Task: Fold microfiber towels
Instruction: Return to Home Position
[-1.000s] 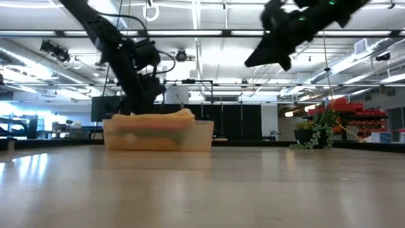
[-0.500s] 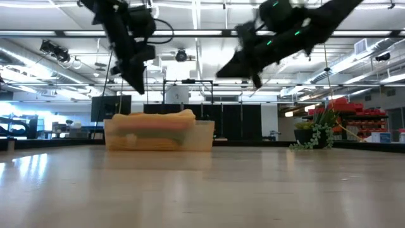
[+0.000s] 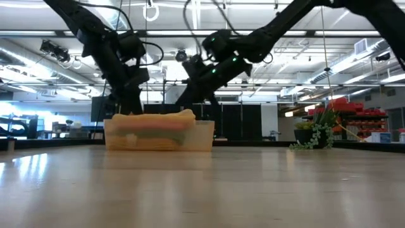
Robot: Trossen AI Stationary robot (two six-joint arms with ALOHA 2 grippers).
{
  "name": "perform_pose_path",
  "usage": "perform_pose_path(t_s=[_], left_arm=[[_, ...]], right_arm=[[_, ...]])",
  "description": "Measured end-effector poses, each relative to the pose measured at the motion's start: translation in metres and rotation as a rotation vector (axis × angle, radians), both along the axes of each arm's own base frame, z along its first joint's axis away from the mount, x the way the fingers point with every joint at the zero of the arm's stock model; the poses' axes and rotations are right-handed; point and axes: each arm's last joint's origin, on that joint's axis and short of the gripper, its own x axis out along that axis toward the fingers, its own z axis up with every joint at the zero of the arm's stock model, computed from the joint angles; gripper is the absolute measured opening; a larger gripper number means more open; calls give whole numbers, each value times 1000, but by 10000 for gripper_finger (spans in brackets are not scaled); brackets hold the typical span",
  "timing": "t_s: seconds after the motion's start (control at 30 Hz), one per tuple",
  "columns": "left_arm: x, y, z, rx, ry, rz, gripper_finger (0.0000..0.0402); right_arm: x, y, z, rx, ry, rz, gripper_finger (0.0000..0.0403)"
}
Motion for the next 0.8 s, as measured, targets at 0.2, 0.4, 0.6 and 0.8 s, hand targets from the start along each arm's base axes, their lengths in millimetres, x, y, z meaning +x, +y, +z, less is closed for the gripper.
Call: perform_pose_path(t_s=[0.2, 0.4, 0.6, 0.8], left_arm=[[-9, 9, -3, 10, 38, 37, 6], [-17, 17, -5, 9, 64, 82, 11], [-21, 20, -7, -1, 82, 98, 11], [-26, 16, 6, 35, 58, 84, 14]], right_arm=[[11, -14, -22, 4, 154, -74, 2], [6, -25, -27, 1, 177, -125, 2], [3, -25, -18, 16, 157, -84, 2], [-11, -17, 25, -30, 125, -53, 2]])
